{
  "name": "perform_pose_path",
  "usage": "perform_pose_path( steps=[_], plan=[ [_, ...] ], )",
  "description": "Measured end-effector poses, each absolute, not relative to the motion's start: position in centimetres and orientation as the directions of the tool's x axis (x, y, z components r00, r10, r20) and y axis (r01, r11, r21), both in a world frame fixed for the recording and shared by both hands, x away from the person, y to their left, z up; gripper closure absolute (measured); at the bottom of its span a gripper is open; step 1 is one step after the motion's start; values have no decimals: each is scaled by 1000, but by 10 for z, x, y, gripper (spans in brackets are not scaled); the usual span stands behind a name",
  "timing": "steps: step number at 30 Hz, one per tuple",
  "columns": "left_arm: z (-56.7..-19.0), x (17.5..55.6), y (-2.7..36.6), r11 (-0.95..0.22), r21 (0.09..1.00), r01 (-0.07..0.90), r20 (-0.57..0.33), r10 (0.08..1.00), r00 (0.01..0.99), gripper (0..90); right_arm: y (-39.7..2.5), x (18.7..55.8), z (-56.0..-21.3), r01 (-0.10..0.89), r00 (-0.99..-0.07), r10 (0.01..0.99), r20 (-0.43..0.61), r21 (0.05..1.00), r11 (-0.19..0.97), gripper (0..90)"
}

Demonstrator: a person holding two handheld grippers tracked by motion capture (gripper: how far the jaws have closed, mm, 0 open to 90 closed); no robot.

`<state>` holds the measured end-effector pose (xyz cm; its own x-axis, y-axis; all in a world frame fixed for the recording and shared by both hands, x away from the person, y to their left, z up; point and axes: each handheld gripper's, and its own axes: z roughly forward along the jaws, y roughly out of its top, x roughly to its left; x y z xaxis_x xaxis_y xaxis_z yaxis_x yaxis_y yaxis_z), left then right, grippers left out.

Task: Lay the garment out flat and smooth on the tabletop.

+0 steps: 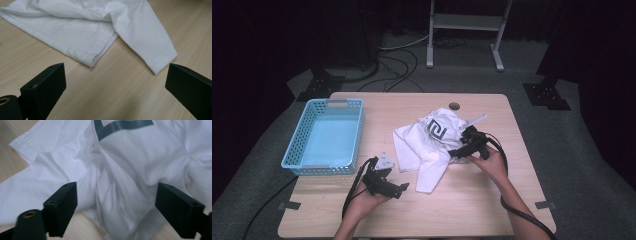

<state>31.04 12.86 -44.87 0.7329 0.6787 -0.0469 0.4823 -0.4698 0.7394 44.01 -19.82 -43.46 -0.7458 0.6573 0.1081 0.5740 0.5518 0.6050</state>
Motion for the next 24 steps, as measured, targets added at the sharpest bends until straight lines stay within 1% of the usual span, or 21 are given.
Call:
perform_pose_path(
  steps=[2,3,6,8,9,14,18,24],
  plan=[
    [-448,310,130,-469,741,481,-45,680,732,23,-183,450,-437,576,-748,658,91,581,575,252],
    [-449,310,130,-466,742,483,-46,682,730,23,-178,453,-439,574,-750,657,76,568,590,320],
    [-449,310,131,-469,740,482,-43,682,730,23,-167,460,-450,581,-753,657,44,513,631,447],
    [-450,309,132,-468,739,484,-46,683,729,23,-165,455,-452,551,-761,649,-7,522,651,522],
    [-450,308,132,-468,739,484,-46,683,729,23,-164,453,-451,544,-766,643,-12,521,658,555],
    [-449,305,129,-477,737,478,-39,676,736,23,-162,435,-451,513,-791,611,-26,515,686,583],
    [-448,303,125,-482,739,471,-34,672,740,23,-162,415,-452,490,-808,588,-29,522,699,586],
    [-448,300,118,-502,732,460,-26,654,756,24,-164,380,-453,479,-814,580,-27,534,697,574]
  ],
)
